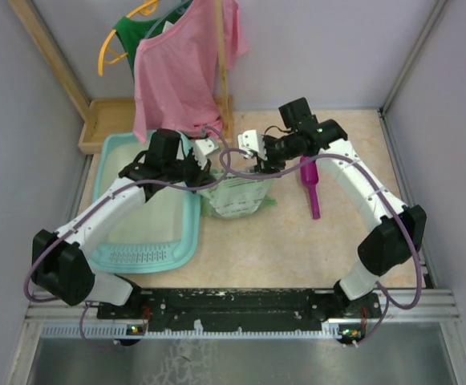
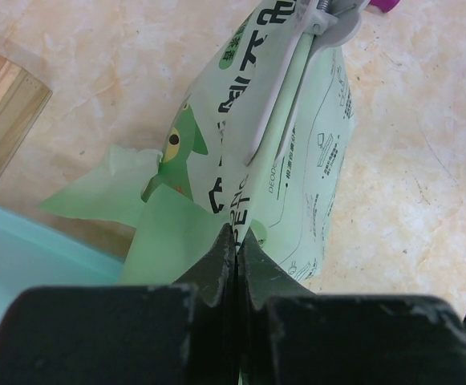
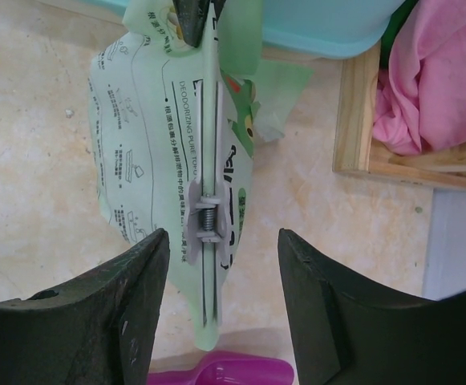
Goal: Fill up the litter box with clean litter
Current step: Remove the clamp from the cat litter bag, then place the clamp at the center of the board.
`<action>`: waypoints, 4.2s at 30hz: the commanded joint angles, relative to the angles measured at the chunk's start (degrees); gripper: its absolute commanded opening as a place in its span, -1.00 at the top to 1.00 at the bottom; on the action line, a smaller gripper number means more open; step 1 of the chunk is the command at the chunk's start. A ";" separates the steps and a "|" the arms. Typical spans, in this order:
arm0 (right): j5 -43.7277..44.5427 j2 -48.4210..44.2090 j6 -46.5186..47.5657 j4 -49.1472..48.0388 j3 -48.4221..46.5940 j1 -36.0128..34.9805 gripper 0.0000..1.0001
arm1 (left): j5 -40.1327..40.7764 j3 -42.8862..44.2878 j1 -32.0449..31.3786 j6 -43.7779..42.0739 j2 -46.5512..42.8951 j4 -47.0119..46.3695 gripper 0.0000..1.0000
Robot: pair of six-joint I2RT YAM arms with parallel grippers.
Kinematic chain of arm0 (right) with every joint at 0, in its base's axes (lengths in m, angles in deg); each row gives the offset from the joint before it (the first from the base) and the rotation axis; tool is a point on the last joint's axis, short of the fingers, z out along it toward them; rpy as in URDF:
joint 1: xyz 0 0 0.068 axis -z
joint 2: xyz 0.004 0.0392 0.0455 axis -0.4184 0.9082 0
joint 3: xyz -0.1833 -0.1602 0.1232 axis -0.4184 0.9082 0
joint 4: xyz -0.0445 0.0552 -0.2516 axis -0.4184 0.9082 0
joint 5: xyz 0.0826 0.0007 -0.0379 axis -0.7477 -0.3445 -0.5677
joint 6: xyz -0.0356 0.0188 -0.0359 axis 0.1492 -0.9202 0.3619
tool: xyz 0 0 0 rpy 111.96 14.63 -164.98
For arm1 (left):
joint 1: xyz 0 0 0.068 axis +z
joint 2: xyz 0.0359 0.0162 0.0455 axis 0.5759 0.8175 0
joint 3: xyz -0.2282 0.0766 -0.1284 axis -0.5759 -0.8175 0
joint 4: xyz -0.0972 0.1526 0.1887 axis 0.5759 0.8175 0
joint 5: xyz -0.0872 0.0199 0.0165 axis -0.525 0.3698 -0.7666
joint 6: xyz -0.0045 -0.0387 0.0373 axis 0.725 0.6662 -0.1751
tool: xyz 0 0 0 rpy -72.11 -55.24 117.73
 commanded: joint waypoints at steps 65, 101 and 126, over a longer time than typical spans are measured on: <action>1.37 -2.53 -24.32 -6.35 -7.35 9.18 1.00 | 1.33 -0.81 -3.39 2.64 -2.26 -10.43 1.00; 15.31 12.41 -49.50 -25.31 9.92 35.24 1.00 | 10.41 -4.65 -9.43 3.09 -7.74 -11.89 1.00; 14.43 11.12 -52.08 -26.50 13.56 39.01 0.17 | 11.67 -4.61 -10.29 2.22 -7.51 -11.83 0.99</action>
